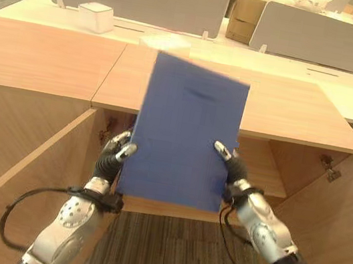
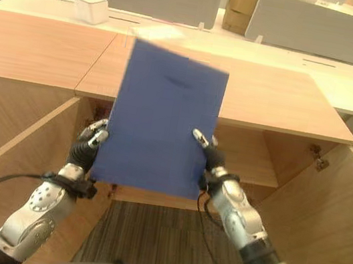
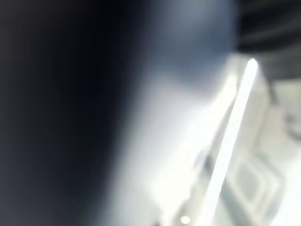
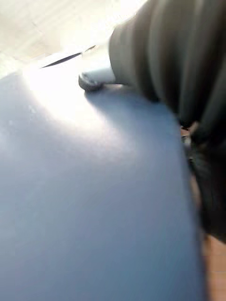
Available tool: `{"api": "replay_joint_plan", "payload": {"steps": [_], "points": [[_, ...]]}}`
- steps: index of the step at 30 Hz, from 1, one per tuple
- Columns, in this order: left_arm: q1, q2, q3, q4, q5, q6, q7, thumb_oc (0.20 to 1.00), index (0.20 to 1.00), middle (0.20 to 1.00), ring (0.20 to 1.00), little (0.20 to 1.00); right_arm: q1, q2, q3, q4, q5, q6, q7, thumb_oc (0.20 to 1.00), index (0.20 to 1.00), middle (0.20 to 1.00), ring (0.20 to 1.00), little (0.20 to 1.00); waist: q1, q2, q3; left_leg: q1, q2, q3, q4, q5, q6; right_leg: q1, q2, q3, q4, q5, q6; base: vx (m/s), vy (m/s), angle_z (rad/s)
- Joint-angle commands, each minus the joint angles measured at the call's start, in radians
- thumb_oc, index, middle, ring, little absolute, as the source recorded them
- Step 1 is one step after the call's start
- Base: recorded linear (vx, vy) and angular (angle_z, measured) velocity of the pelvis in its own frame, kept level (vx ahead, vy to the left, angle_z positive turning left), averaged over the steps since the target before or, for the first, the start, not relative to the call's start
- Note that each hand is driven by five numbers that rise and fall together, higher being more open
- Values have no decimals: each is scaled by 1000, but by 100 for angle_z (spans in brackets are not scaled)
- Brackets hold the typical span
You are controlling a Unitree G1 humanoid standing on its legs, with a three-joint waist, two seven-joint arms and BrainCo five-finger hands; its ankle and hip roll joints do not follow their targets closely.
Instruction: Put the empty folder in the office cabinet
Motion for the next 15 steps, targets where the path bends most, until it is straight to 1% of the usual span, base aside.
{"api": "replay_joint_plan", "payload": {"steps": [1,4,5,6,7,8,9,11,12,15], "points": [[4,47,126,59,187,-82,2,1000,1000,1000,1000,1000,41,-73,-115,44,-133,18,23,200,200,200,200,200,12,-20,-10,36,12,6,2,-144,-5,38,-66,-6,-4,-67,71,-3,-1,6],[85,77,165,250,311,-59,-13,1000,1000,1000,1000,1000,131,-106,-151,88,-195,42,61,200,200,200,200,200,14,-17,-4,30,11,4,2,-140,-6,34,-67,-13,-4,-68,76,-4,0,0],[85,77,165,250,311,-59,-13,1000,1000,1000,1000,1000,131,-106,-151,88,-195,42,61,200,200,200,200,200,14,-17,-4,30,11,4,2,-140,-6,34,-67,-13,-4,-68,76,0,0,0],[98,102,163,386,427,-50,-9,1000,1000,1000,1000,1000,151,-107,-148,120,-215,51,86,200,200,200,200,200,16,-16,-3,27,12,3,2,-138,-6,33,-68,-15,-4,-69,78,0,0,0],[96,106,158,451,471,-45,-5,1000,1000,1000,1000,1000,155,-109,-142,132,-220,54,96,200,200,200,200,200,16,-15,-3,26,12,3,2,-137,-7,32,-68,-16,-4,-68,79,3,2,4],[96,106,158,452,471,-46,-5,1000,1000,1000,1000,1000,155,-109,-142,132,-220,54,96,200,200,200,200,200,16,-15,-3,26,12,3,2,-137,-7,32,-68,-16,-4,-68,79,0,0,0],[95,115,134,546,563,-41,2,1000,1000,1000,1000,1000,156,-113,-126,155,-225,56,112,200,200,200,200,200,15,-13,-1,24,12,5,2,-135,-7,29,-68,-15,-4,-69,80,0,0,0],[91,109,106,665,633,-28,18,1000,1000,1000,1000,1000,145,-120,-88,170,-221,56,126,200,200,200,200,200,13,-11,2,23,14,10,2,-132,-8,24,-67,-15,-4,-67,82,0,0,0],[89,108,105,669,634,-30,19,1000,1000,1000,1000,1000,144,-121,-87,171,-221,56,126,200,200,200,200,200,13,-10,2,23,14,10,2,-132,-8,24,-67,-15,-4,-67,82,0,0,0],[73,82,87,766,660,-24,34,1000,1000,1000,1000,1000,120,-116,-58,193,-208,55,130,200,200,200,200,200,10,-9,5,20,16,13,2,-132,-8,19,-67,-13,-4,-67,82,0,0,0]]}}
